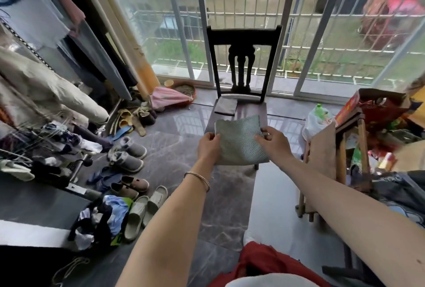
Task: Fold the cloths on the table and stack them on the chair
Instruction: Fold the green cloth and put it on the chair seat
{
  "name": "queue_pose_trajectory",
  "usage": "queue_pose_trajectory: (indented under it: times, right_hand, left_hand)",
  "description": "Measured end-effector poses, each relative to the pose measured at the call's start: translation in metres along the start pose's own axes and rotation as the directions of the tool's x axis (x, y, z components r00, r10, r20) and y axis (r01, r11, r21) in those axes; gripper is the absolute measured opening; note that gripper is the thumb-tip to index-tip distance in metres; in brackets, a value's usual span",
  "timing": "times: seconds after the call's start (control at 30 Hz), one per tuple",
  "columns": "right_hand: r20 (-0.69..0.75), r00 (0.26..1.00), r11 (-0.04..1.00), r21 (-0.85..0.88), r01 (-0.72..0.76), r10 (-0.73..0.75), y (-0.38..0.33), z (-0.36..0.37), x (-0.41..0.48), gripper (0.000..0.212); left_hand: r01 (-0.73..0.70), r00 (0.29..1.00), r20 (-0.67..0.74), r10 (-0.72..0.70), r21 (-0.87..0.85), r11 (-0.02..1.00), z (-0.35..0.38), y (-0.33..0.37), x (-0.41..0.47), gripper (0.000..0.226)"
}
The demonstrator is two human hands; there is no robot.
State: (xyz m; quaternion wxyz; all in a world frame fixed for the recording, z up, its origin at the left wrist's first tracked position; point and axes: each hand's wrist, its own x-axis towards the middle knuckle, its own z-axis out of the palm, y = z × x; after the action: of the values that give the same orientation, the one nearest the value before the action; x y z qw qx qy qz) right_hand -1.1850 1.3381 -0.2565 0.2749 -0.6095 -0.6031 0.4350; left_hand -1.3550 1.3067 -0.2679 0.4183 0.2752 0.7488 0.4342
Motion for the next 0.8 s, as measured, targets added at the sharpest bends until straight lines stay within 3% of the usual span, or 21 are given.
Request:
queue_pose_trajectory:
  times: [0.53, 0.8]
  right_hand:
    - [0.006, 1.0, 1.0, -0.019, -0.016, 0.016, -0.019, -0.008, 0.13, 0.024]
    - [-0.059, 0.996, 0.997, 0.001, -0.074, 0.074, -0.028, 0.004, 0.206, 0.024]
  left_hand:
    - [0.047, 0.998, 0.035, -0.046, -0.018, 0.999, 0.04, 0.062, 0.113, 0.031]
    - [0.033, 0.995, 0.097, -0.035, 0.027, 0.999, 0.055, 0.092, 0.192, 0.024]
